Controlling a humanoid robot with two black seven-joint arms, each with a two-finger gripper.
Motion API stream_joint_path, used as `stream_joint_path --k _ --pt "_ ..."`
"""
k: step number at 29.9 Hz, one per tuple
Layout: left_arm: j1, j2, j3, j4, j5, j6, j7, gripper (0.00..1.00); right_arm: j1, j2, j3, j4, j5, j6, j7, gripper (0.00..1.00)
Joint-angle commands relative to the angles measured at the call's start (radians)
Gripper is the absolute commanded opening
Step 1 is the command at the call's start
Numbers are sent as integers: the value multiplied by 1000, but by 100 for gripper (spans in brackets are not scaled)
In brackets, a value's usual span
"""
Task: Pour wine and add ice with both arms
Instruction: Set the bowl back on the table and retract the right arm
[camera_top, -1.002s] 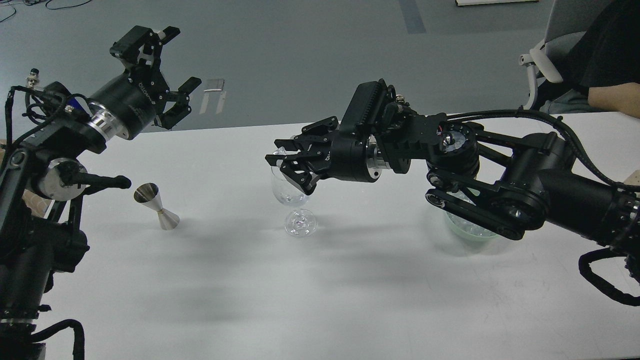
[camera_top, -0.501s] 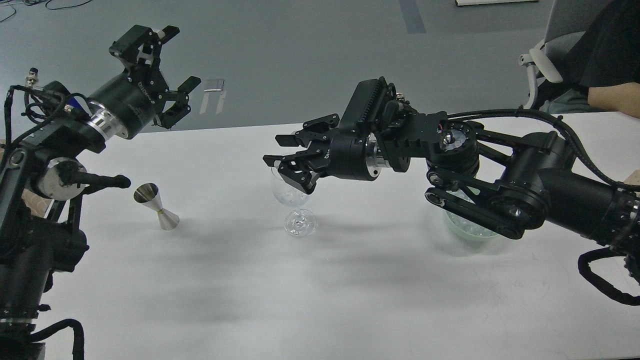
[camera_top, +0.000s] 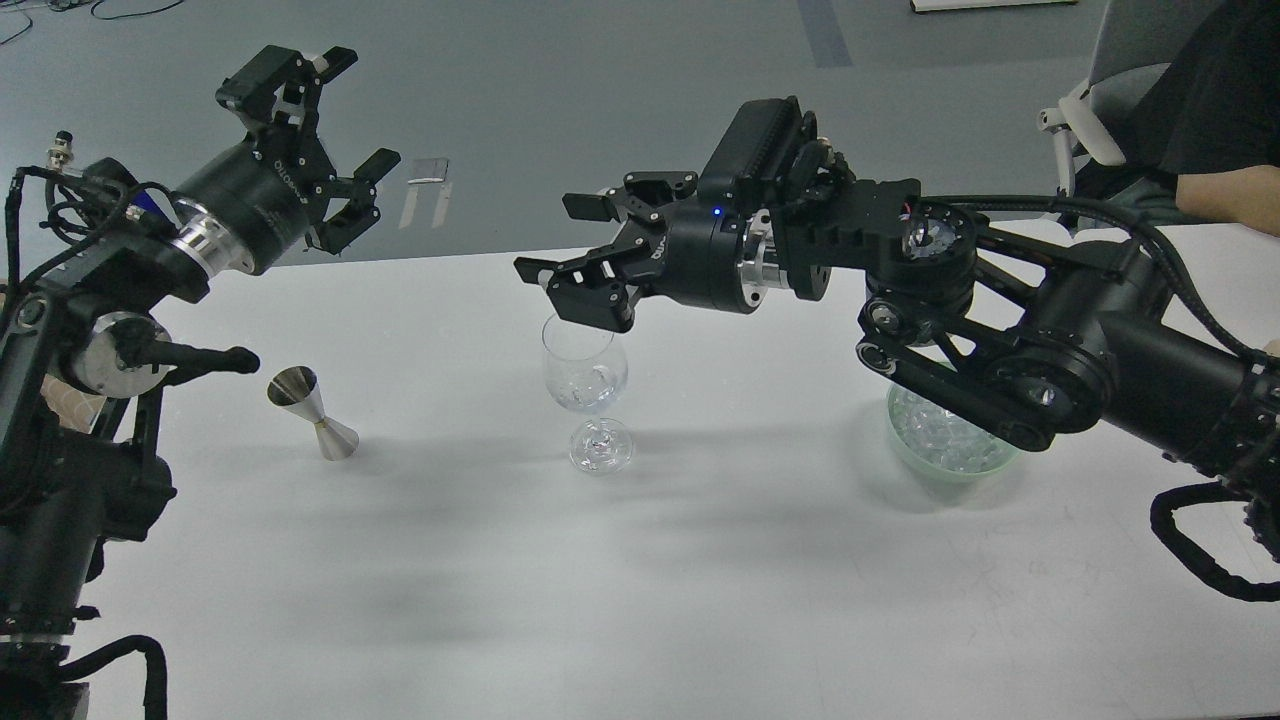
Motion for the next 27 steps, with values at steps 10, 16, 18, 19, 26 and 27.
stream_joint_path --k 10,16,18,19,26,27 --pt "-22 -9 -3 70 -18 53 -2 98 161 93 252 -497 472 -15 11 100" --pt "-97 -35 3 144 -104 219 6 97 217 149 255 -697 779 -15 5 100" --pt "-105 -37 3 147 -104 271 5 97 230 175 255 -748 846 -18 4 100" --pt "-108 -37 9 149 -105 304 0 97 239 193 255 -781 886 -18 2 100" --pt "-111 -60 84 215 -113 328 -266 97 257 204 261 -900 1153 -18 4 100" --pt "-109 -64 124 230 -113 328 -350 97 256 204 264 -915 1236 -18 4 100"
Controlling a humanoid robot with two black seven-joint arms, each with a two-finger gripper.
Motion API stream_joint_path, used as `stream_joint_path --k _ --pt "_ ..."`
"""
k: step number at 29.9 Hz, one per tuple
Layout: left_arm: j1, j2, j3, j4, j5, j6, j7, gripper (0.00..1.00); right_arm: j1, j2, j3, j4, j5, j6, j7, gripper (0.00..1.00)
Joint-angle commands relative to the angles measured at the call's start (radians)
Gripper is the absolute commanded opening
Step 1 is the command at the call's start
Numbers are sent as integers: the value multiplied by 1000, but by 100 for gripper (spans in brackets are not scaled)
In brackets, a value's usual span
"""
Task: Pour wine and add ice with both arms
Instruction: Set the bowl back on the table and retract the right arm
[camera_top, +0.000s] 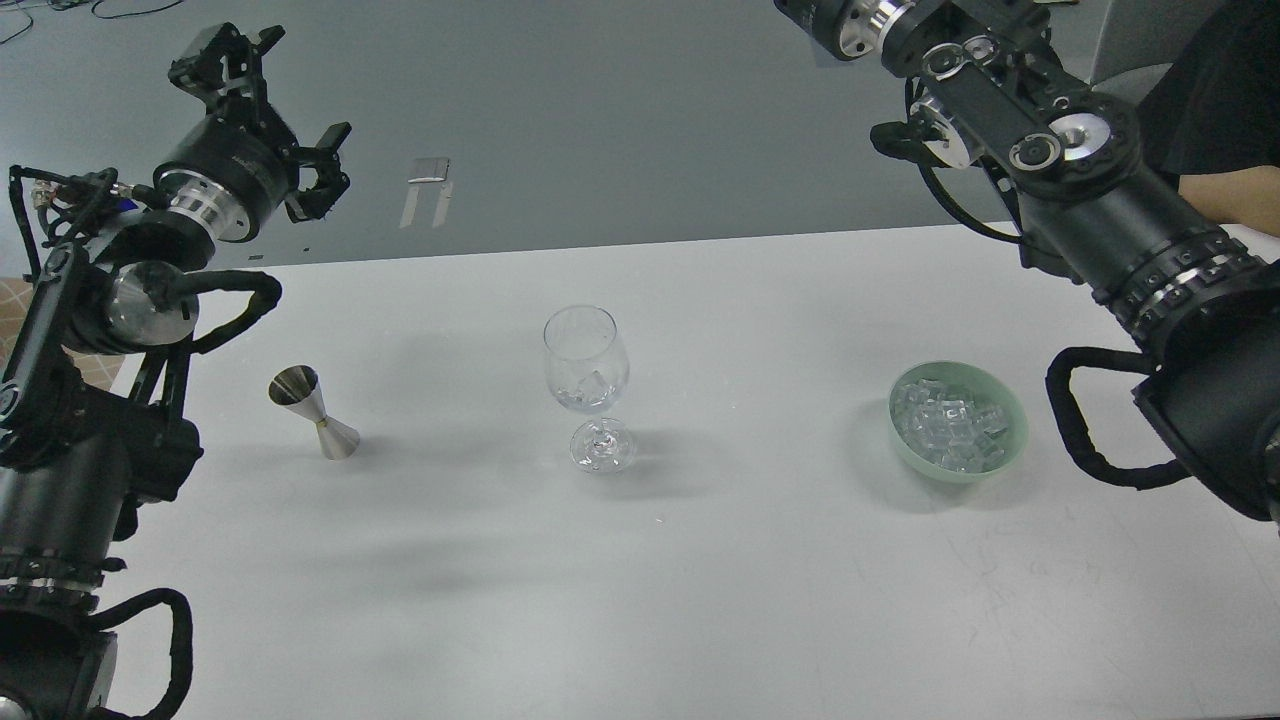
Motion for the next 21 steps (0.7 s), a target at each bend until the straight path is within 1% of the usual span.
stream_joint_path --k 1,3,6,8,10,12,14,15,16,20,21 --pt "2 -22 90 54 2 0 -237 97 -3 1 6 -51 216 1 1 100" --pt "2 -49 125 89 2 0 -291 98 -11 1 7 -70 336 1 1 100" --pt "-3 -106 127 128 -10 0 -303 98 -25 1 6 -78 478 2 1 100" --pt "-1 -119 131 128 -12 -1 -306 98 -35 1 9 -76 512 2 6 100" --pt "-1 -128 127 128 -13 5 -326 98 -46 1 7 -71 534 5 8 100" --pt "3 -137 127 122 -18 5 -370 98 -66 1 9 -58 537 7 11 100" --pt "3 -134 127 122 -24 -1 -387 98 -80 1 11 -48 537 8 12 100" --pt "6 -131 127 122 -30 -10 -388 98 -92 1 12 -35 537 8 12 100" --pt "8 -128 124 122 -36 -24 -388 98 -97 1 14 -25 537 8 14 100" --pt "5 -123 120 131 -134 -219 -377 98 -140 1 15 57 537 4 21 100" --pt "5 -123 120 131 -135 -219 -377 98 -140 1 15 57 537 4 21 100"
